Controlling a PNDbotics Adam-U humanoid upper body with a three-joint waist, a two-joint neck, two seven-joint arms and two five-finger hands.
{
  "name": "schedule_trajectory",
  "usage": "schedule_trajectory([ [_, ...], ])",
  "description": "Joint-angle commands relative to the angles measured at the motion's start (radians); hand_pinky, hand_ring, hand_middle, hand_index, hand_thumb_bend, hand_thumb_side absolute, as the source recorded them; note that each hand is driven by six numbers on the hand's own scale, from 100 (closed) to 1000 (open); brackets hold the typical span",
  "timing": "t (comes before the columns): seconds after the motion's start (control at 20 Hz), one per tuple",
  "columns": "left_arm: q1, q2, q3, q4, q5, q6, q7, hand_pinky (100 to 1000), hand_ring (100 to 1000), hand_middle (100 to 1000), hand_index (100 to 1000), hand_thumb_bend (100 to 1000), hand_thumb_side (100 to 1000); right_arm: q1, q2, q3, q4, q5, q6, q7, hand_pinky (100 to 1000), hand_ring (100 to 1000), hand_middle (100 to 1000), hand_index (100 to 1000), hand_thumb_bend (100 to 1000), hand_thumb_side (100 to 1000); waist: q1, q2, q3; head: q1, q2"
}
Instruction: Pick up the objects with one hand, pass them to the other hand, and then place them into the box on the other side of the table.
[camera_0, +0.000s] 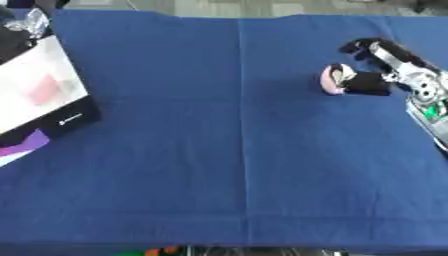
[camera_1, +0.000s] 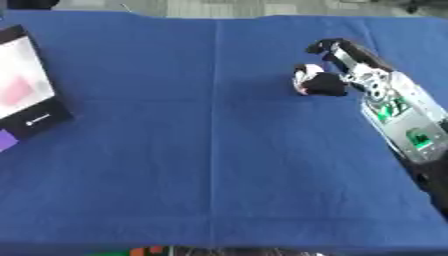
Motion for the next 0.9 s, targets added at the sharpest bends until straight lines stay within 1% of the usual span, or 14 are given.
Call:
schedule_trajectory([
  [0.05,-0.007,0.017,0.004,-0.019,-0.001,-0.004,0.001,706,628,669,771,448,527,-0.025,-0.017,-0.002,0.027,0.040,-0.004,0.013,906,884,867,869,100,399,-0.007,-0.026,0.002,-0.009,-0.004],
  [0.25,0.001,0.014,0.005,-0.025,0.002,-0.006,0.001,706,627,668,770,446,528,-0.038,-0.002,-0.001,0.079,0.082,-0.010,0.020,912,891,872,874,100,382,-0.006,-0.024,0.002,-0.018,-0.007],
  [0.3,0.003,0.012,0.005,-0.027,0.003,-0.007,0.002,706,627,668,770,447,529,-0.041,0.003,0.000,0.092,0.090,-0.013,0.023,915,894,873,877,112,357,-0.006,-0.023,0.002,-0.019,-0.008],
  [0.35,0.004,0.010,0.005,-0.029,0.004,-0.007,0.002,706,627,668,770,447,529,-0.044,0.007,0.001,0.106,0.099,-0.016,0.026,916,895,875,877,111,393,-0.006,-0.022,0.003,-0.021,-0.009],
  [0.5,0.008,0.007,0.005,-0.034,0.004,-0.008,0.002,706,628,669,769,447,530,-0.053,0.023,0.001,0.156,0.129,-0.023,0.030,919,898,876,878,135,385,-0.004,-0.020,0.003,-0.026,-0.013],
  [0.55,0.009,0.006,0.006,-0.034,0.004,-0.008,0.002,706,627,669,769,447,530,-0.056,0.029,0.000,0.172,0.139,-0.026,0.029,921,899,876,879,157,372,-0.003,-0.019,0.004,-0.027,-0.014],
  [0.6,0.010,0.004,0.007,-0.034,0.005,-0.008,0.004,706,627,669,769,447,530,-0.058,0.034,-0.001,0.189,0.149,-0.030,0.028,921,899,876,880,160,370,-0.002,-0.018,0.005,-0.028,-0.015],
  [0.65,0.011,0.004,0.007,-0.034,0.005,-0.007,0.004,706,628,669,770,447,530,-0.061,0.037,-0.003,0.205,0.159,-0.033,0.028,923,899,872,882,205,329,-0.002,-0.016,0.005,-0.029,-0.017],
  [0.7,0.013,0.003,0.008,-0.034,0.005,-0.007,0.004,706,628,670,770,447,531,-0.064,0.041,-0.005,0.219,0.171,-0.037,0.029,923,899,871,882,211,324,-0.001,-0.015,0.006,-0.030,-0.019],
  [0.75,0.014,0.003,0.008,-0.033,0.005,-0.006,0.004,707,628,670,770,448,532,-0.066,0.043,-0.007,0.232,0.182,-0.040,0.030,924,898,867,883,240,301,-0.001,-0.015,0.006,-0.030,-0.020],
  [0.9,0.019,0.001,0.009,-0.031,0.006,-0.005,0.004,706,628,670,769,449,532,-0.073,0.049,-0.017,0.261,0.204,-0.044,0.028,926,900,868,886,252,293,0.000,-0.011,0.005,-0.030,-0.023],
])
